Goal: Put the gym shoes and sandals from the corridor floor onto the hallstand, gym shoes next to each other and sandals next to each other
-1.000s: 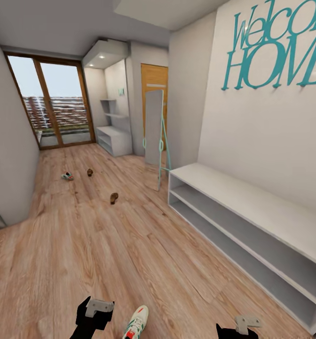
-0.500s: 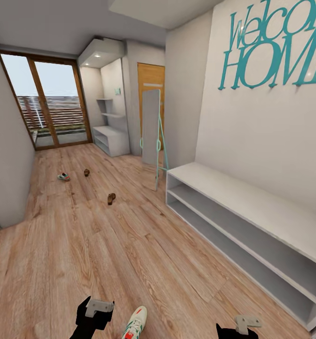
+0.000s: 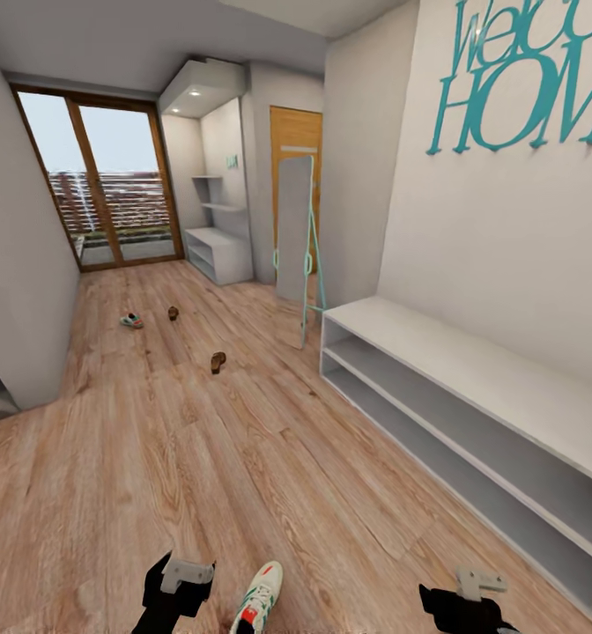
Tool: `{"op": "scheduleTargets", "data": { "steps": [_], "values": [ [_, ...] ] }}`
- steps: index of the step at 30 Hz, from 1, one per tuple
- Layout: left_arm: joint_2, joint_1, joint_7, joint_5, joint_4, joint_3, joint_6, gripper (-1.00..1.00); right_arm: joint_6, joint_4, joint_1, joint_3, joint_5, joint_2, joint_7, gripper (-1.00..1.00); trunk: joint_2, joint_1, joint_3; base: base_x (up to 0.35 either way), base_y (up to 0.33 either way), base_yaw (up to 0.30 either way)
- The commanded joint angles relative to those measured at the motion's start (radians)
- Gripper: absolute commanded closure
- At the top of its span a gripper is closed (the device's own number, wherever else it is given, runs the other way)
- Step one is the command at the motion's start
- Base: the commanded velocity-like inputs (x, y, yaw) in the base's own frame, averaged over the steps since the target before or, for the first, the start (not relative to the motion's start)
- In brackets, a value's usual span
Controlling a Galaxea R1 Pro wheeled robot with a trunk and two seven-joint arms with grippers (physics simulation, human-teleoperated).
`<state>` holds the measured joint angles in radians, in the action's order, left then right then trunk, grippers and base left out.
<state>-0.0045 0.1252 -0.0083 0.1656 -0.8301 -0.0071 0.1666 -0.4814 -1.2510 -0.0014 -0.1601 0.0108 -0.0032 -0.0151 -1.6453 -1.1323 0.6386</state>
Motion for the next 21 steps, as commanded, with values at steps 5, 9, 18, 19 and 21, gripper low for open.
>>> {"op": "scheduleTargets", "data": {
  "steps": [5, 9, 18, 19, 21],
  "values": [
    [0.0, 0.001, -0.001, 0.02, 0.001, 0.001, 0.003, -1.0, -0.073, -0.044, 0.0, -0.015, 0.0, 0.0, -0.002, -1.0, -0.036, -0.019, 0.025, 0.0, 0.0, 0.116],
    [0.0, 0.001, -0.001, 0.023, 0.002, 0.001, 0.003, -1.0, -0.083, -0.05, 0.0, -0.017, 0.0, 0.0, -0.003, -1.0, -0.064, -0.035, 0.044, 0.0, 0.0, -0.005],
    [0.0, 0.001, -0.001, 0.025, 0.002, -0.003, 0.003, -1.0, -0.086, -0.052, 0.0, -0.018, 0.0, -0.001, -0.005, -1.0, -0.127, -0.069, 0.087, 0.0, 0.0, -0.113],
    [0.0, 0.001, -0.002, 0.025, 0.002, -0.008, 0.003, -1.0, -0.086, -0.052, 0.0, -0.018, 0.0, -0.001, -0.005, -1.0, -0.134, -0.073, 0.091, 0.0, 0.0, -0.152],
    [0.001, 0.001, -0.002, 0.027, 0.002, -0.02, 0.003, -1.0, -0.086, -0.052, 0.0, -0.018, 0.0, -0.001, -0.005, -1.0, -0.148, -0.081, 0.101, 0.0, 0.0, -0.156]
  ]
}}
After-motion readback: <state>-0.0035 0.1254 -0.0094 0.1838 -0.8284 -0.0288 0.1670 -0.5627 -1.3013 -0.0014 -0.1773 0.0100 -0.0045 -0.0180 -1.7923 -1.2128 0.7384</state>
